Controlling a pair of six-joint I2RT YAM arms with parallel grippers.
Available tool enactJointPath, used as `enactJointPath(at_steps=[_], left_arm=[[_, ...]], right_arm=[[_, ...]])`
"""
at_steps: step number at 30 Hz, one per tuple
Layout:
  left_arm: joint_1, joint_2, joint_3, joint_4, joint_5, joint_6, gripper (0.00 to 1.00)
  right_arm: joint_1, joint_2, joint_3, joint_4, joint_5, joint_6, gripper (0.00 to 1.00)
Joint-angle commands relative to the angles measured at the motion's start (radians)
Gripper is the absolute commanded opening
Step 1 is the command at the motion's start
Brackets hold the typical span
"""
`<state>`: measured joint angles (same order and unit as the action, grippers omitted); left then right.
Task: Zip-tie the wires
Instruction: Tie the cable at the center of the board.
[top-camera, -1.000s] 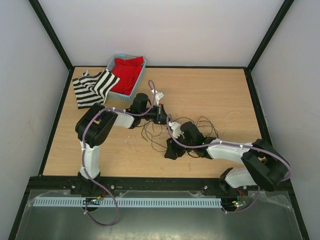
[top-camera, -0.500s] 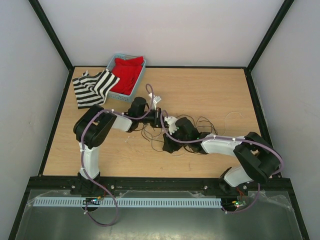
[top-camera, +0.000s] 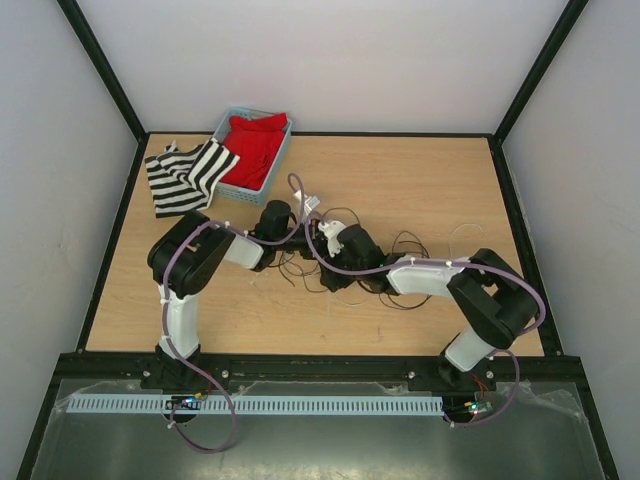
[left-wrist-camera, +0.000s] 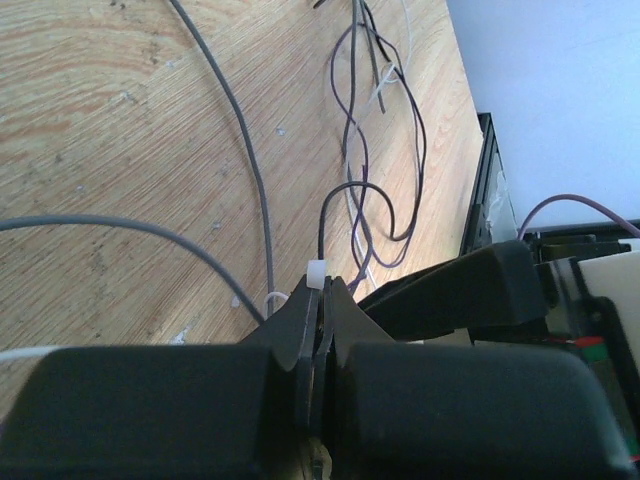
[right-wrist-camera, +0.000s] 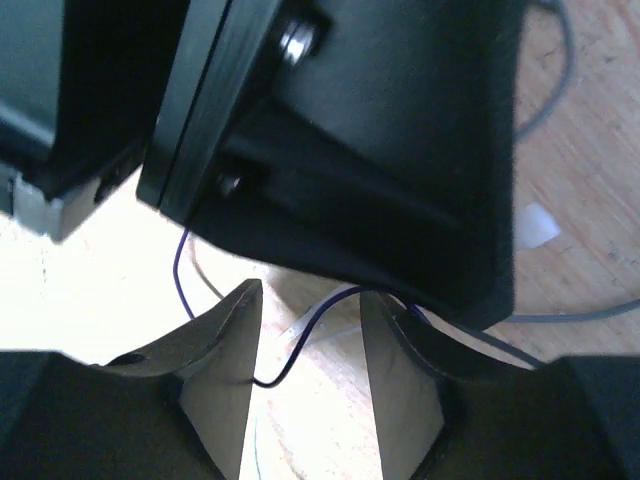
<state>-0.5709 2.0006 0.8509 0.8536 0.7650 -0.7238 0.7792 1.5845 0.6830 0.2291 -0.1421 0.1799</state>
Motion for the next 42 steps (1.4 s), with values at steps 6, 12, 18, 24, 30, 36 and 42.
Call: enactJointPath(at_steps=[6, 12, 18, 24, 30, 36, 42], left_arm=[[-0.007, -0.021, -0.030, 0.042, 0.003, -0.007, 0.00], [-0.007, -0.023, -0.026, 0.042, 0.007, -0.009, 0.00], [0.017, -0.020, -0.024, 0.042, 0.006, -0.015, 0.00], [0.047, -0.022, -0.023, 0.036, 0.002, -0.014, 0.00], [0.051, -0.013, -0.008, 0.031, 0.021, -0.016, 0.00], [0.050, -0.006, -0.004, 0.032, 0.040, -0.019, 0.00], [0.049, 0.003, 0.002, 0.030, 0.057, -0.028, 0.00]], right_arm=[[-0.001, 0.062, 0.082, 0.021, 0.138, 0.066, 0.54], [-0.001, 0.078, 0.092, 0.054, 0.141, 0.098, 0.57], [-0.001, -0.018, 0.058, -0.013, 0.027, 0.034, 0.72], [-0.001, -0.186, -0.002, -0.151, 0.010, -0.001, 0.81], [-0.033, -0.332, -0.035, -0.298, 0.095, -0.060, 0.84], [-0.103, -0.554, -0.140, -0.073, 0.095, -0.206, 0.81], [-0.095, -0.695, -0.415, 0.487, -0.005, -0.394, 0.74]])
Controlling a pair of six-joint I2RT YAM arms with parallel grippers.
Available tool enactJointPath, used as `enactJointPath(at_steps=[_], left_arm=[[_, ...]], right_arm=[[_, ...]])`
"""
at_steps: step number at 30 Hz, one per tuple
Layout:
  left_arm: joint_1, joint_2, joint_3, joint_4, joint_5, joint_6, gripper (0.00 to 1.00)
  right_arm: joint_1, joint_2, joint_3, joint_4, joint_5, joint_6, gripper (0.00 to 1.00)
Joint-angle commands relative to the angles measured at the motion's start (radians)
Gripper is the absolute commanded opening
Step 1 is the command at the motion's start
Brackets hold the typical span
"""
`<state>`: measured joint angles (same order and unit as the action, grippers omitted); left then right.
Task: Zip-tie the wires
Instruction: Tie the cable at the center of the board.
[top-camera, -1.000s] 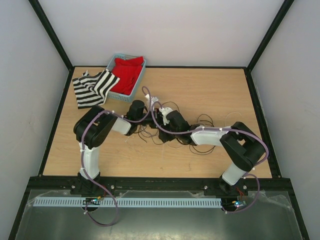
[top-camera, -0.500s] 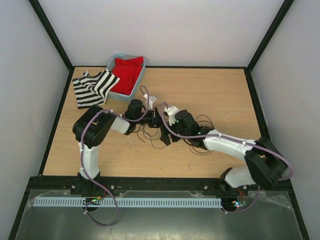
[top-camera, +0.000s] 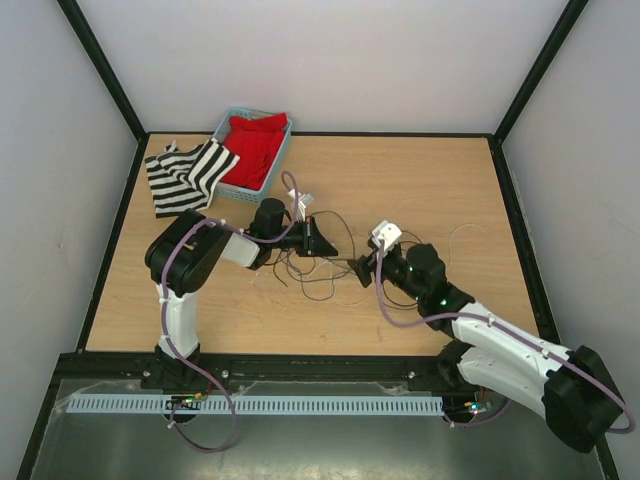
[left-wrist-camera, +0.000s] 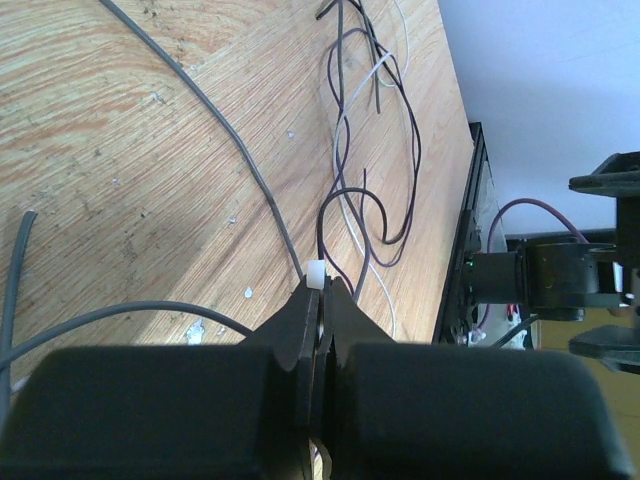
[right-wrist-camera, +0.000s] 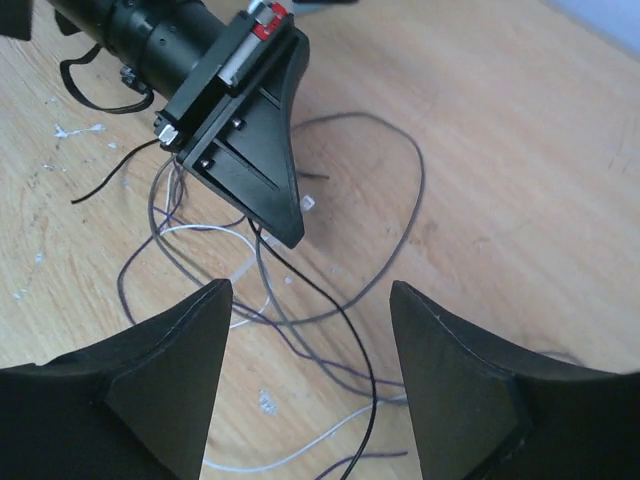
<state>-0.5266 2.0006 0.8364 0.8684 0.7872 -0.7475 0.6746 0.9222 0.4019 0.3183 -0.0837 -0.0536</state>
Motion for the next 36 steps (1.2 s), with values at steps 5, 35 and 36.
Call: enactJointPath(at_steps=[5, 35, 36], left_arm=[[0.004, 0.007, 0.015, 0.014, 0.050, -0.012, 0.00], [0.005, 0.037, 0.034, 0.018, 0.115, -0.049, 0.00], [0.005, 0.035, 0.032, 0.018, 0.114, -0.050, 0.00]], right_arm=[[0.041, 0.008, -0.213, 0.557, -0.077, -0.461, 0.76], [0.378, 0.302, -0.249, 0.454, 0.131, -0.992, 0.85], [0.379, 0.311, -0.249, 0.462, 0.126, -0.986, 0.85]])
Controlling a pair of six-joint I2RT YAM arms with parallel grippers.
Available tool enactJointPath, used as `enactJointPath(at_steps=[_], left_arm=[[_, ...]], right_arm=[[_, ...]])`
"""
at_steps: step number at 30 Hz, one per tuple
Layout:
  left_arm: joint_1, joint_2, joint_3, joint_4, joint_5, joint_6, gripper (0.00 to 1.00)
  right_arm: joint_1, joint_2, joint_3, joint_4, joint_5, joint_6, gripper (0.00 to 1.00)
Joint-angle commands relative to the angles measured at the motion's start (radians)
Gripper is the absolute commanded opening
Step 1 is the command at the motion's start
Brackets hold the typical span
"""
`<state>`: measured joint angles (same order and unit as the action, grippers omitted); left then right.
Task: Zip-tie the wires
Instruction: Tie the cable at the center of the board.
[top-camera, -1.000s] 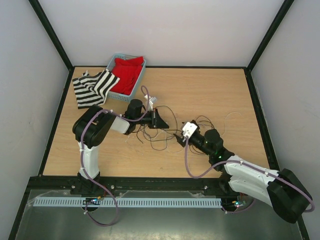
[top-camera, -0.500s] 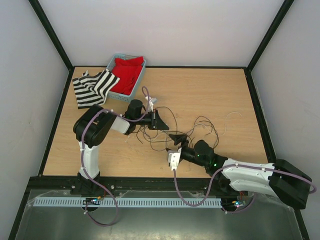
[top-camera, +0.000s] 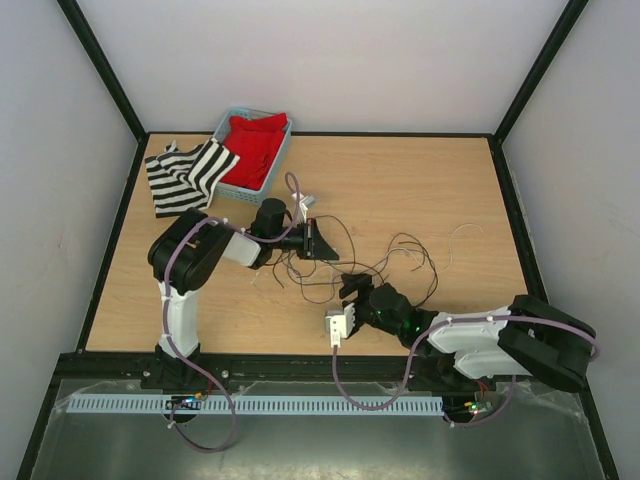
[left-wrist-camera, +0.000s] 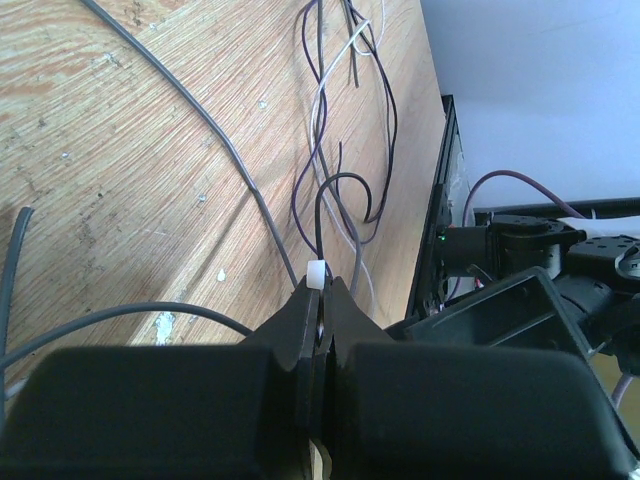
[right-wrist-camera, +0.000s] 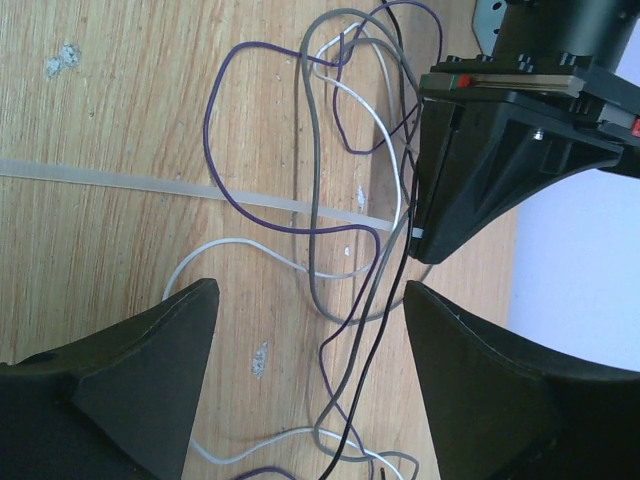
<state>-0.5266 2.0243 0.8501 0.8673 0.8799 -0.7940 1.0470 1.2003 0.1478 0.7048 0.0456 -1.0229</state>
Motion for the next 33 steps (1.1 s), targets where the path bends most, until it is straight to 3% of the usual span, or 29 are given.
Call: enactJointPath(at_steps=[1, 33], left_arm=[[0.004, 0.010, 0.018, 0.019, 0.020, -0.002, 0.00], [0.005, 0.002, 0.014, 0.018, 0.017, -0.006, 0.00]], right_arm=[[0.006, 0.038, 0.005, 0.085, -0.006, -0.010, 0.85], [0.011, 0.153, 0.006, 0.213, -0.079, 0.009, 0.87]])
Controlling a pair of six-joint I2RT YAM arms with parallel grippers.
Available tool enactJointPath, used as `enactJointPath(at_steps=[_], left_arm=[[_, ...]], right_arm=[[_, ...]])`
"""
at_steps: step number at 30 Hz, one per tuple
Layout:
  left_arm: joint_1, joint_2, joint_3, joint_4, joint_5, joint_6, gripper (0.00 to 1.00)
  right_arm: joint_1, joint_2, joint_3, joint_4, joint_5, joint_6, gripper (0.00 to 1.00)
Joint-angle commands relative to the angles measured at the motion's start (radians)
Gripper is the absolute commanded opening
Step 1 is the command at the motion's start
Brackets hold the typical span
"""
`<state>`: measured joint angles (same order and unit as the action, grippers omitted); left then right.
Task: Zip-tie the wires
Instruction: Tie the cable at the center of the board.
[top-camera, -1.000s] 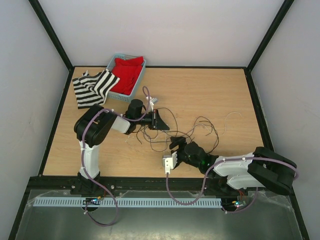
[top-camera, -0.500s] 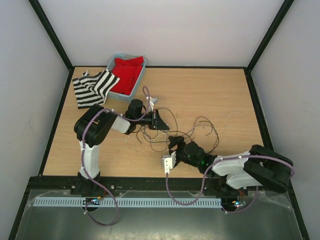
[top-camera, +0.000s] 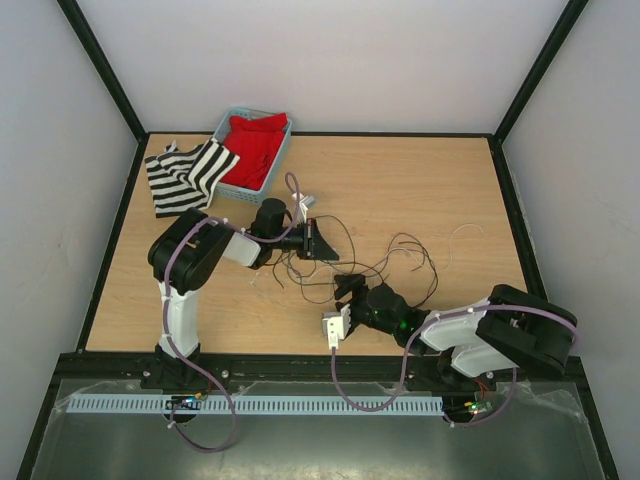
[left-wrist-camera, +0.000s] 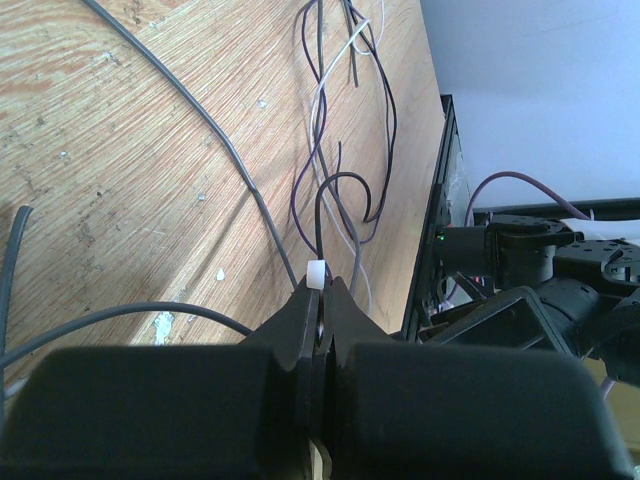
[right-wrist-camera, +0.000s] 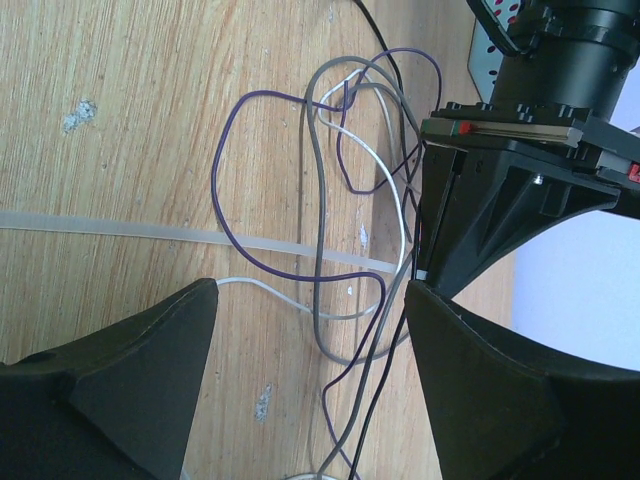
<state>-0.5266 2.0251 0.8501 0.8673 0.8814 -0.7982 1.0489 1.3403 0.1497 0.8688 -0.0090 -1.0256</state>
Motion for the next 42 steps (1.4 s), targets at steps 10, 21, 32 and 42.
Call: enactJointPath(at_steps=[10, 21, 32, 42], left_arm=[[0.005, -0.002, 0.015, 0.016, 0.021, -0.005, 0.00], [0.004, -0.007, 0.020, 0.002, 0.021, -0.001, 0.00], [0.005, -0.012, 0.021, -0.009, 0.023, 0.003, 0.00], [0.000, -0.012, 0.027, -0.019, 0.034, -0.009, 0.00]], right_arm=[[0.008, -0.045, 0.001, 0.029, 0.004, 0.004, 0.88], [0.010, -0.059, 0.005, -0.005, -0.019, -0.004, 0.89], [0.013, 0.024, 0.009, 0.044, -0.028, 0.003, 0.89], [0.015, 0.120, 0.033, 0.088, 0.037, -0.081, 0.89]])
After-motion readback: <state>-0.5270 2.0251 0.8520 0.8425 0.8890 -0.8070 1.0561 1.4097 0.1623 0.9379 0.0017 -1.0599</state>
